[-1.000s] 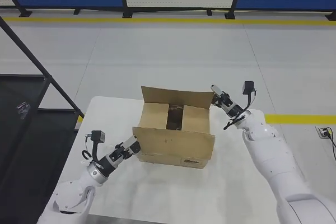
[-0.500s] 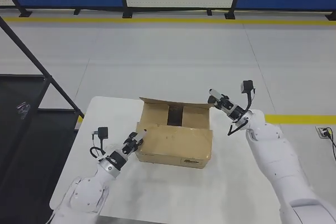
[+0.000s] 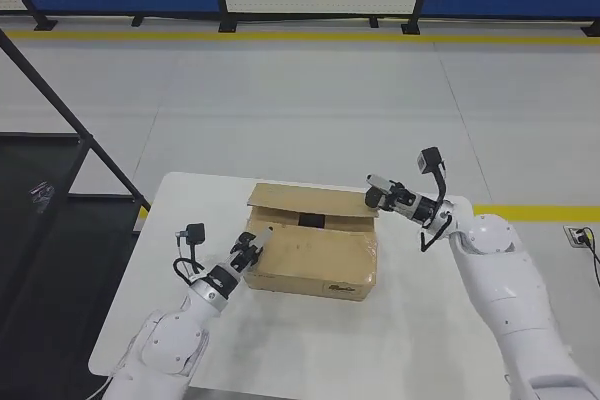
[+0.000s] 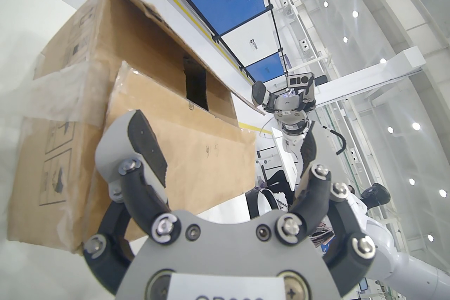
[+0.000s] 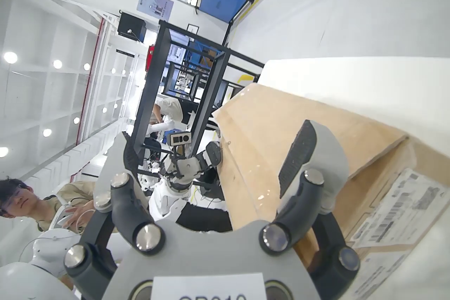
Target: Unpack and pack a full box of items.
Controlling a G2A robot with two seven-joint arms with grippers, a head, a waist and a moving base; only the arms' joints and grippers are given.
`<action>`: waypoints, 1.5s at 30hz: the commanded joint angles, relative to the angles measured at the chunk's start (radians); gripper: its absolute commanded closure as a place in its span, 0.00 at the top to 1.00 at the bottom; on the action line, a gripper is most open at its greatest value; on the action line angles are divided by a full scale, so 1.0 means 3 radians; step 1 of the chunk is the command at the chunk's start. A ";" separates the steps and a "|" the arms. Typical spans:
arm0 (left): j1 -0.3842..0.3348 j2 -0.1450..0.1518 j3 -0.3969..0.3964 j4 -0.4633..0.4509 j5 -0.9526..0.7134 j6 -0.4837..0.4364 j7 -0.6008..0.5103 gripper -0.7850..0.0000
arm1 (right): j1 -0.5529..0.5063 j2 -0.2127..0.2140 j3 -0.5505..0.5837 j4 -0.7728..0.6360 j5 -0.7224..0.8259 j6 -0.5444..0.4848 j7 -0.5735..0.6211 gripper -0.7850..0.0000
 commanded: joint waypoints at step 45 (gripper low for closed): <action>0.0431 0.0062 -0.1288 -0.0193 -0.0283 -0.0060 0.0385 1.00 | -0.0273 0.0033 -0.0296 -0.0188 0.0407 0.0550 0.0311 1.00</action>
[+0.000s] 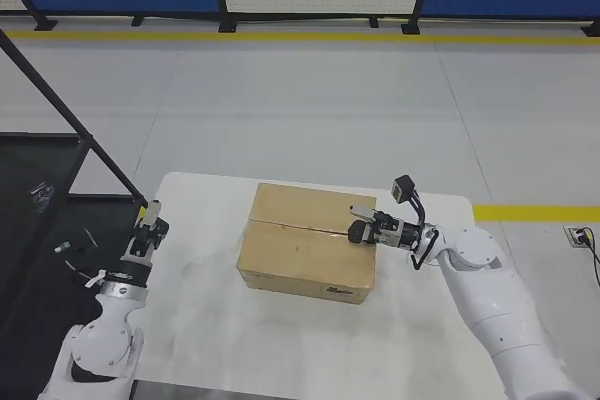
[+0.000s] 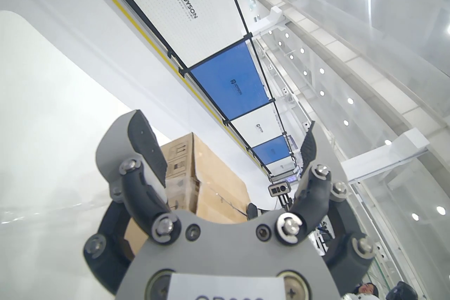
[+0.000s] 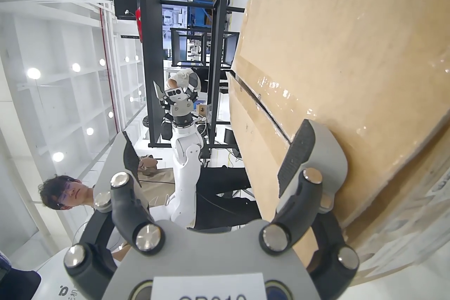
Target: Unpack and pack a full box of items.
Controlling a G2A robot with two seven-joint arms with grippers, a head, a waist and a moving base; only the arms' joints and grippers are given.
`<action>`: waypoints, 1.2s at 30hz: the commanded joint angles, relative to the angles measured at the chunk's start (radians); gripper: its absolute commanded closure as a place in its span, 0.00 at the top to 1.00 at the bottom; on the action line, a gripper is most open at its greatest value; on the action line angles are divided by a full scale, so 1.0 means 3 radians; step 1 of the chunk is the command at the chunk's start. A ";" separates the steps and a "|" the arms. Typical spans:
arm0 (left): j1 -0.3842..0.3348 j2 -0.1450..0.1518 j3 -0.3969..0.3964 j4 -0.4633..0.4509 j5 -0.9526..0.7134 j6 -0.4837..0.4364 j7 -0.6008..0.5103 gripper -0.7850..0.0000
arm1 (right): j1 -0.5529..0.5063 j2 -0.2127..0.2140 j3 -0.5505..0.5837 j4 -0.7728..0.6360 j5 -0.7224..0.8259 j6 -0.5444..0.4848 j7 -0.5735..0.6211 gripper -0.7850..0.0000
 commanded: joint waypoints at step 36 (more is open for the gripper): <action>-0.0574 0.0010 0.0706 0.1443 0.2967 -0.0319 0.0988 1.00 | -0.0231 0.0070 0.0009 -0.0424 -0.0130 0.0128 -0.0117 1.00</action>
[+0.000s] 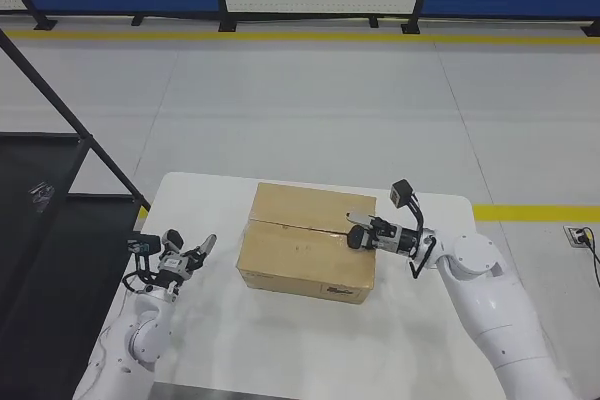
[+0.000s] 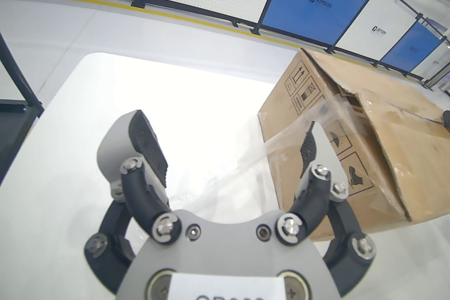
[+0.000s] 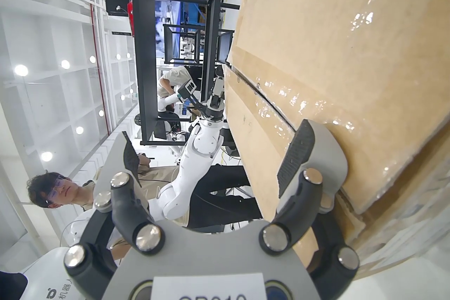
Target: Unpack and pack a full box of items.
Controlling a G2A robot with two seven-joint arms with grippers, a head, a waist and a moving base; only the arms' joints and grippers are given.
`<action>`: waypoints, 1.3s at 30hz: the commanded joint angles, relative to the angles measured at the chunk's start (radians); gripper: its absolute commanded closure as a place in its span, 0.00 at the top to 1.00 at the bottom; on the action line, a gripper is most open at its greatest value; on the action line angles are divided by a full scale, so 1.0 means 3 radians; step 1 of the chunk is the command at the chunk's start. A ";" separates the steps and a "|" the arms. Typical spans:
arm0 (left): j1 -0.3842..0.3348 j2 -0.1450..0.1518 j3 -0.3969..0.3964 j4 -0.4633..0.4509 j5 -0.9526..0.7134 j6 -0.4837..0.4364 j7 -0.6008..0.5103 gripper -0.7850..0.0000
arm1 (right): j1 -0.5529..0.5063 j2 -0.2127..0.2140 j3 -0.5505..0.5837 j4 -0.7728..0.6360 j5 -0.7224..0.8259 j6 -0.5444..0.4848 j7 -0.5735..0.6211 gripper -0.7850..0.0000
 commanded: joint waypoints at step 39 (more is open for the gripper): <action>-0.1283 -0.0379 0.1003 0.1899 0.0872 0.0536 0.0671 1.00 | 0.0102 0.0018 -0.0094 0.0113 0.0174 0.0188 -0.0102 1.00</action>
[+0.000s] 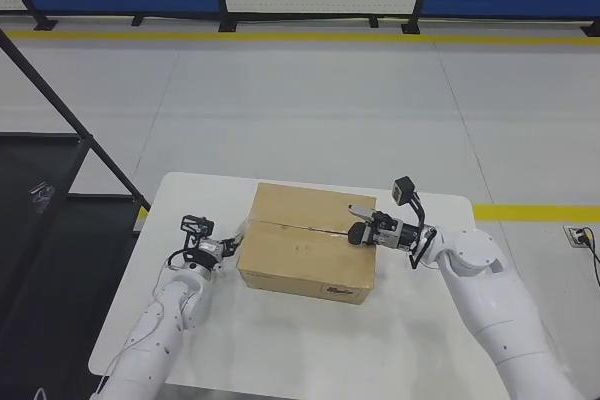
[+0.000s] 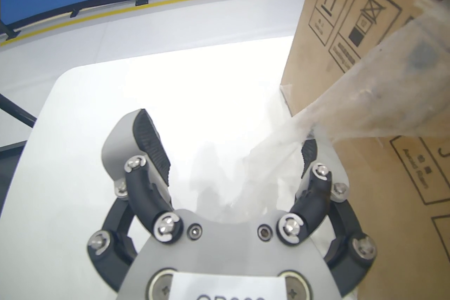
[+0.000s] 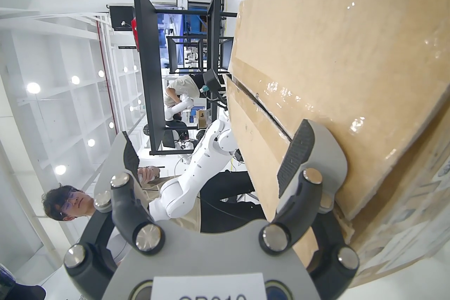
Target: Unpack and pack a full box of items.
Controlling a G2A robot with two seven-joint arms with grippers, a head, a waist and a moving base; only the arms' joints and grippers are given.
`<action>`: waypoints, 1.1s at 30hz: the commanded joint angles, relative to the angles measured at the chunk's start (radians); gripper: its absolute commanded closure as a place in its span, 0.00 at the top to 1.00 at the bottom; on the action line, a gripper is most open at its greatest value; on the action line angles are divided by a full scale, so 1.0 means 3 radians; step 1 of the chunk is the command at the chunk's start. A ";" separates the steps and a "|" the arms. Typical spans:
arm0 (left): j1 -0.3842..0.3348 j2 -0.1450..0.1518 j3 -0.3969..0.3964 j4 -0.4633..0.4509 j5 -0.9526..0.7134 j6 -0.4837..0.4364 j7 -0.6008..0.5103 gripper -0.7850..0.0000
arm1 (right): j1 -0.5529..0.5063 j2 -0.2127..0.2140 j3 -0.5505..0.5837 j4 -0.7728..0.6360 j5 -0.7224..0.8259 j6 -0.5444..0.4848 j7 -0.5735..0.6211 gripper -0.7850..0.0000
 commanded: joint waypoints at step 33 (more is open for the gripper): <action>0.0250 0.0000 -0.0451 -0.0415 -0.0457 0.0396 0.0618 1.00 | 0.0194 -0.0027 -0.0143 0.0383 0.0144 -0.0064 0.0077 1.00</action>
